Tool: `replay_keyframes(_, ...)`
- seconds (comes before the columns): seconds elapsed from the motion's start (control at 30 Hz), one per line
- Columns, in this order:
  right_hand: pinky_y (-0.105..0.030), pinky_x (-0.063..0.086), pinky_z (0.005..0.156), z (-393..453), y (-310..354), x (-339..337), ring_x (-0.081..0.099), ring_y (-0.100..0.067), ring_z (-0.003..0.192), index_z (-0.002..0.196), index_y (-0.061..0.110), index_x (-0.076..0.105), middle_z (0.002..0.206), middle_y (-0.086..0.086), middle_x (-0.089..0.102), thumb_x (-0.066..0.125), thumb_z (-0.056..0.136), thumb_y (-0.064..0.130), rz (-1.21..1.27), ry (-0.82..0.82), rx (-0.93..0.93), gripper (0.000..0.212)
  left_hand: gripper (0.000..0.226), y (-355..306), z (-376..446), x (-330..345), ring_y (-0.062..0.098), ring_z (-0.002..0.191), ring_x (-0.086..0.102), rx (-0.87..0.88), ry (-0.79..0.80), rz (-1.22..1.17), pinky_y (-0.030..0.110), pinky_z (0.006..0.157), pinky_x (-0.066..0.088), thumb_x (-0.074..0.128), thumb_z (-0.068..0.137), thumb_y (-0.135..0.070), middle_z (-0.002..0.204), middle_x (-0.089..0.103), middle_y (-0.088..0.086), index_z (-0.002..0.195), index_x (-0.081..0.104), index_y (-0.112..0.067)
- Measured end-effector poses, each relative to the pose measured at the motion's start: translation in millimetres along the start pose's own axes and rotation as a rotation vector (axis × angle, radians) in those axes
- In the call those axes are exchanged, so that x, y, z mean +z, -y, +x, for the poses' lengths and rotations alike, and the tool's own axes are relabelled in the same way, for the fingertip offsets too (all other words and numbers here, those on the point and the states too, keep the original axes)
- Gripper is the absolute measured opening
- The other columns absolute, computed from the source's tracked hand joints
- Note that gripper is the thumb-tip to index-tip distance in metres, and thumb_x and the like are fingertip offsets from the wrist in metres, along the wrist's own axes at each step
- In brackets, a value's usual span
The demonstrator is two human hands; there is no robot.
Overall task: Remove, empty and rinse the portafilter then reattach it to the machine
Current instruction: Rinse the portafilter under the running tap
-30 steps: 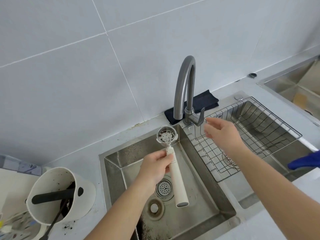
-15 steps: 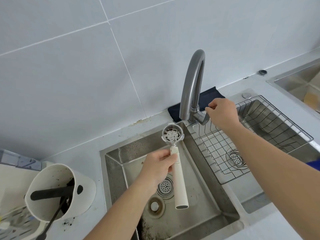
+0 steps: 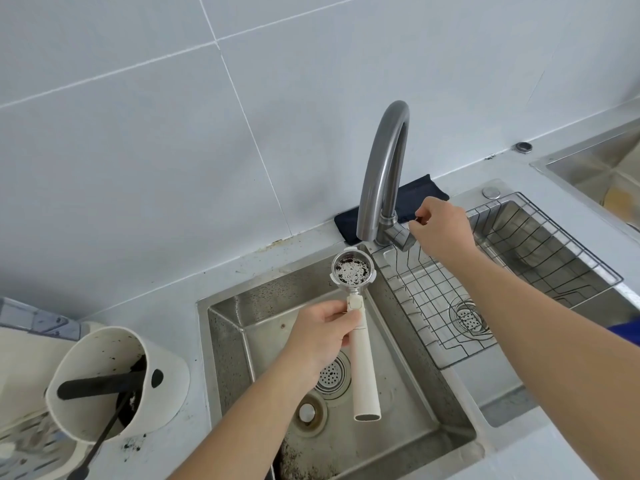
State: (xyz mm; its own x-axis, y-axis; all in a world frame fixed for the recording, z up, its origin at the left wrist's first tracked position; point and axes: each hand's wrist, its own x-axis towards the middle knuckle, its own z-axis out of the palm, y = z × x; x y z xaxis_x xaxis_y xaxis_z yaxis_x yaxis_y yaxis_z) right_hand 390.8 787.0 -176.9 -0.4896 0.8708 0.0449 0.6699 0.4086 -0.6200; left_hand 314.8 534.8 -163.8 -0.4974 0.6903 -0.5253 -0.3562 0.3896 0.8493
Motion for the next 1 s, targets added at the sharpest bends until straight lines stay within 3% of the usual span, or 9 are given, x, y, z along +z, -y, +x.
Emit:
replay_keyframes(0.2,-0.027,0.047,0.048,-4.1,-8.2,3.8,0.053,-0.016,0.053,0.085,0.012,0.059,0.073,-0.007,0.068,0.061,0.088,0.016,0.04,-0.029,0.012,0.005,0.012,0.9,0.7,-0.9,0.011,0.077,0.07,0.011,0.001,0.006,0.022,0.068,0.055,0.066,0.089,-0.01,0.088,0.075,0.004,0.095,0.075,-0.015)
replay_keyframes(0.4,-0.027,0.049,0.05,-5.9,-11.4,5.7,0.057,-0.018,0.058,0.084,0.017,0.059,0.077,-0.004,0.069,0.061,0.089,0.019,0.079,-0.031,0.038,0.006,0.011,3.3,1.4,0.1,0.009,0.072,0.069,0.008,0.013,0.017,0.022,0.067,0.055,0.067,0.088,-0.01,0.082,0.074,0.0,0.095,0.075,-0.014)
replay_keyframes(0.57,-0.025,0.047,0.047,-7.2,-14.9,6.8,0.055,-0.015,0.058,0.084,0.016,0.059,0.076,-0.005,0.069,0.06,0.09,0.019,0.098,-0.038,0.039,0.007,0.014,4.7,6.0,-0.2,0.014,0.079,0.071,0.009,0.019,0.043,0.032,0.078,0.059,0.068,0.087,-0.013,0.087,0.077,0.002,0.098,0.075,-0.017)
replay_keyframes(1.0,-0.027,0.05,0.05,-9.6,-18.1,7.7,0.058,-0.012,0.061,0.089,0.016,0.061,0.077,0.001,0.068,0.062,0.091,0.022,0.128,-0.053,0.047,0.006,0.018,7.9,8.7,-2.3,0.013,0.08,0.071,0.017,0.019,0.058,0.027,0.073,0.057,0.068,0.087,-0.016,0.089,0.077,0.0,0.104,0.074,-0.014)
